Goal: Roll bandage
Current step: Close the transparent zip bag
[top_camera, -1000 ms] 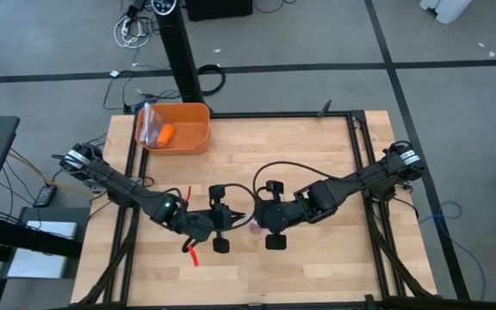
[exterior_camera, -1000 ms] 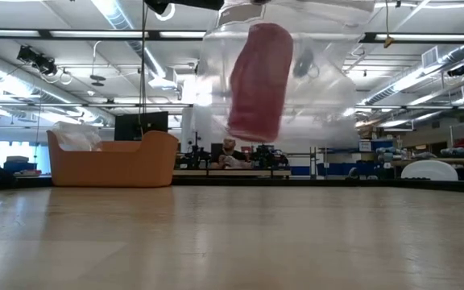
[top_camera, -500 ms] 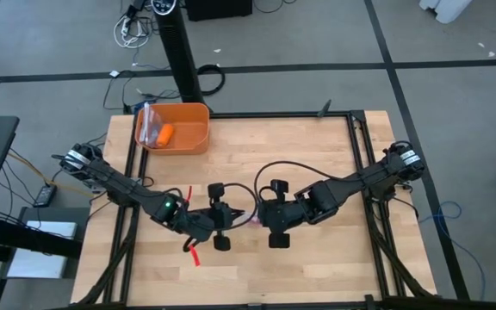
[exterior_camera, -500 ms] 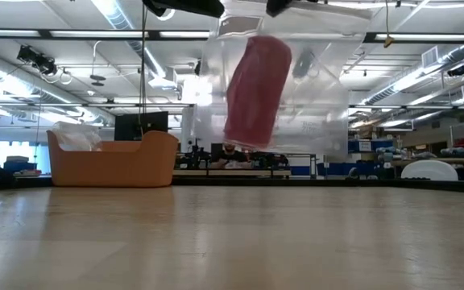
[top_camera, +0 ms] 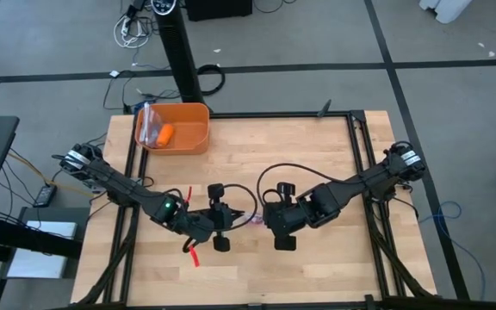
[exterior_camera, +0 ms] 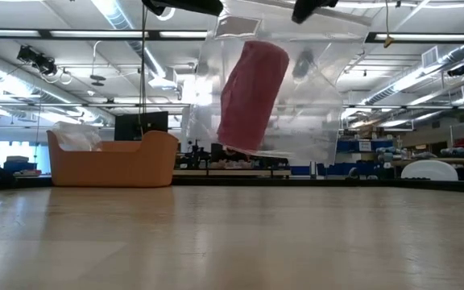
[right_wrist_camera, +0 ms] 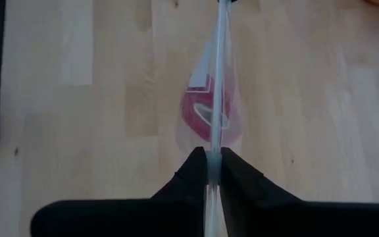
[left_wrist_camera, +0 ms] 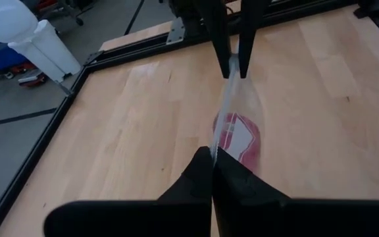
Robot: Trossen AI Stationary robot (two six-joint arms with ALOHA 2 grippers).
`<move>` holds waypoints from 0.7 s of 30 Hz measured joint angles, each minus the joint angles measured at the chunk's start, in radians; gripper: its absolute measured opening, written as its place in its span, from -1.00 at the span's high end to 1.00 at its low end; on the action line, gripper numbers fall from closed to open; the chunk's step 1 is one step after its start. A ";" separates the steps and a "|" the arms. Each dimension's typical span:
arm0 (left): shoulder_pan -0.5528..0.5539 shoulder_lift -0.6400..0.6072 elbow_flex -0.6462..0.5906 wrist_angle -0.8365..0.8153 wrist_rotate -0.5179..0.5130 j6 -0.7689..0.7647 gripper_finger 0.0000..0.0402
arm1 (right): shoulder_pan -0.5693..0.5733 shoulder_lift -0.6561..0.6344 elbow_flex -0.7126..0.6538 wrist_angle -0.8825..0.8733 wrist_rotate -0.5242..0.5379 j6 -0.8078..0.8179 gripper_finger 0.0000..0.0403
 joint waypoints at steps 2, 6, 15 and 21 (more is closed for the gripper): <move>-0.002 0.000 0.000 0.000 0.003 0.000 0.99 | 0.003 0.000 0.000 -0.010 -0.010 0.012 0.87; -0.004 0.000 0.000 0.000 0.002 0.000 0.99 | 0.009 0.000 0.000 -0.033 -0.019 0.034 0.88; -0.004 0.000 0.000 -0.001 0.000 0.000 0.99 | 0.023 0.000 -0.001 -0.091 -0.055 0.086 0.88; -0.005 0.000 0.000 -0.002 0.004 0.000 0.99 | 0.039 -0.001 -0.002 -0.136 -0.065 0.128 0.88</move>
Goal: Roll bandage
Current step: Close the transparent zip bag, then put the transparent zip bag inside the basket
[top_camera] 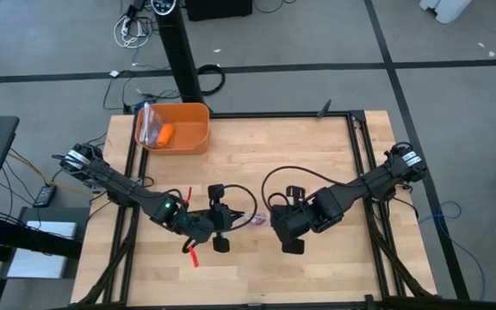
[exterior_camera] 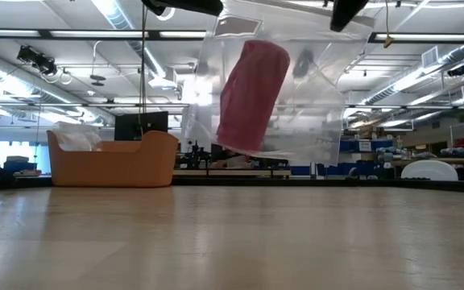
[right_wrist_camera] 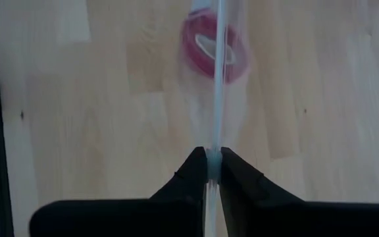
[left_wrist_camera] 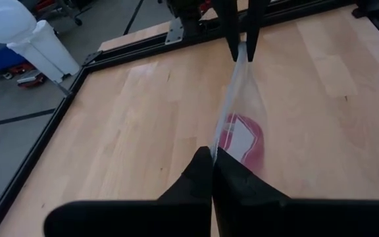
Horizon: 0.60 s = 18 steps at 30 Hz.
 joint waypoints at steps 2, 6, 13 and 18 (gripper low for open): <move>0.000 0.000 0.000 0.002 0.001 0.000 0.99 | 0.005 0.000 0.000 -0.008 -0.003 0.011 0.87; 0.000 -0.001 0.000 0.004 0.007 0.000 0.99 | 0.011 0.000 -0.001 -0.036 -0.018 0.032 0.85; -0.001 -0.006 -0.001 -0.012 -0.026 -0.007 0.99 | 0.016 -0.001 -0.007 -0.101 -0.022 0.057 0.71; -0.002 -0.006 0.000 -0.032 -0.080 -0.034 0.99 | 0.032 -0.026 -0.004 -0.090 0.077 0.071 0.47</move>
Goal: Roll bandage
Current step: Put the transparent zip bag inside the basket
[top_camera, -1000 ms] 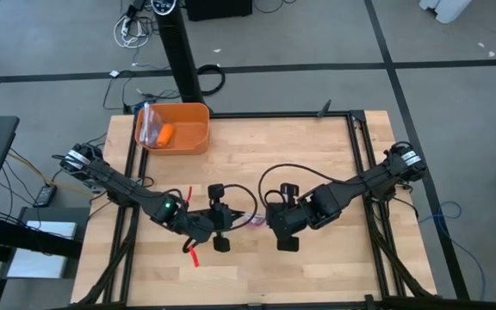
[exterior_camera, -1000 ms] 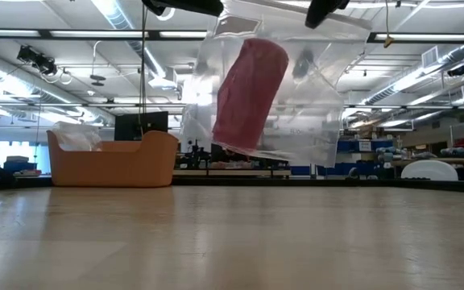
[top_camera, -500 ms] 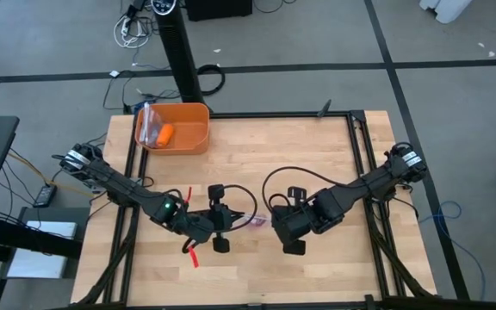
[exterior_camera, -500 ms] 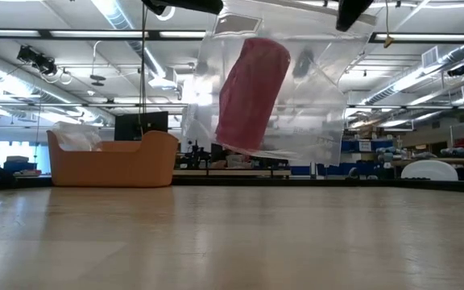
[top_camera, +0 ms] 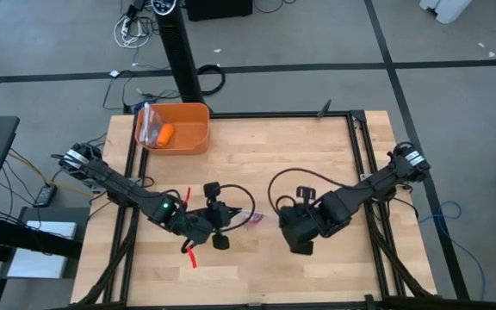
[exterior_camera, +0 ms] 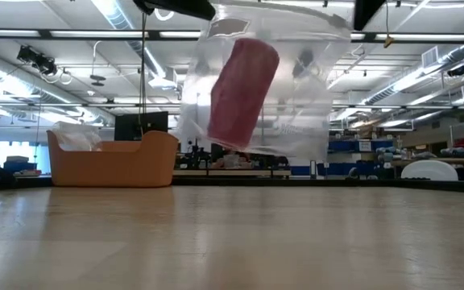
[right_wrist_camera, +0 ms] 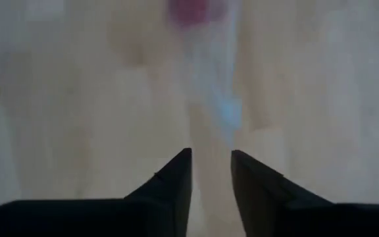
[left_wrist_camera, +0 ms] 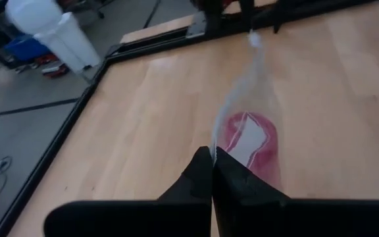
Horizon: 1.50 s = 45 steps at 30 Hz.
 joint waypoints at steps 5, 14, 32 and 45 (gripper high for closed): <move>-0.015 0.000 0.000 -0.050 -0.111 -0.086 0.99 | 0.025 -0.037 0.001 0.017 0.136 0.015 0.27; -0.137 0.002 -0.026 -0.143 -0.171 -0.229 0.99 | 0.009 -0.081 0.003 0.076 0.309 -0.036 0.19; -0.465 0.007 -0.038 -0.533 -0.356 -0.811 1.00 | -0.681 0.069 -0.030 0.877 -0.143 -0.307 0.10; -0.584 0.011 -0.043 -0.620 -0.362 -0.901 1.00 | -0.697 0.434 0.240 0.977 -0.226 -0.967 0.06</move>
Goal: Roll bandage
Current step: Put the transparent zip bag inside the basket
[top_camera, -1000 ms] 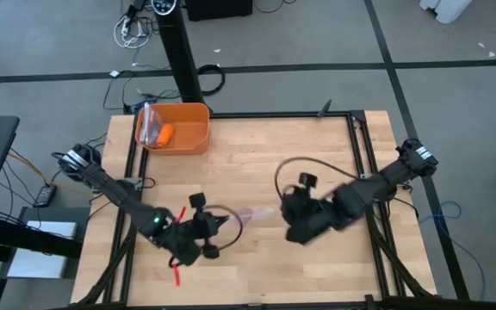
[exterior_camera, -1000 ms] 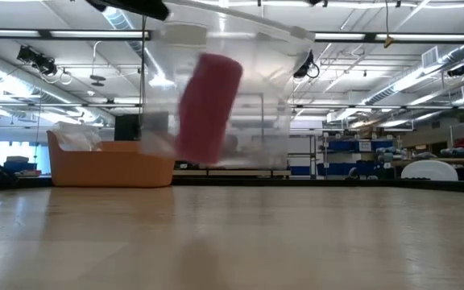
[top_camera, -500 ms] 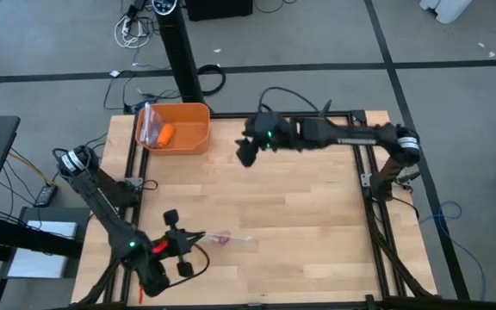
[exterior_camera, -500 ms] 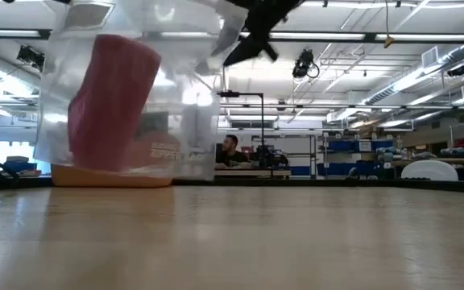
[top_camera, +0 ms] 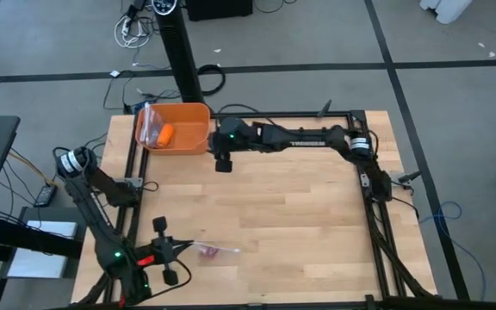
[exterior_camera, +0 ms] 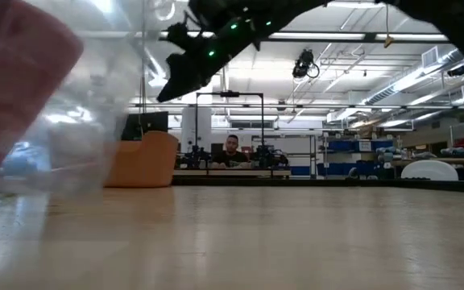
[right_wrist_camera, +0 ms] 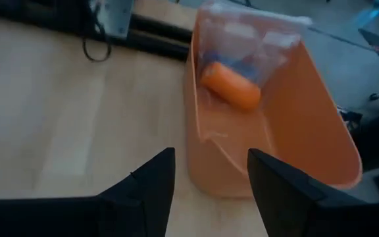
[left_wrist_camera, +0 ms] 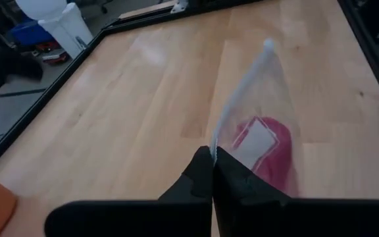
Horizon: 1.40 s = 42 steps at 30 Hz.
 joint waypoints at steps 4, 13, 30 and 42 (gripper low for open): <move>-0.008 0.000 -0.016 0.007 0.006 -0.003 1.00 | -0.027 0.134 0.207 -0.149 0.002 -0.071 0.06; -0.008 0.000 -0.029 0.004 0.026 -0.003 1.00 | -0.087 0.319 0.471 -0.319 0.012 -0.144 0.06; -0.007 0.001 -0.029 0.010 0.053 -0.003 1.00 | -0.087 0.339 0.466 -0.398 -0.004 -0.260 0.91; -0.007 0.001 -0.029 0.009 0.053 -0.006 0.99 | -0.043 0.285 0.484 -0.681 0.068 -0.317 0.97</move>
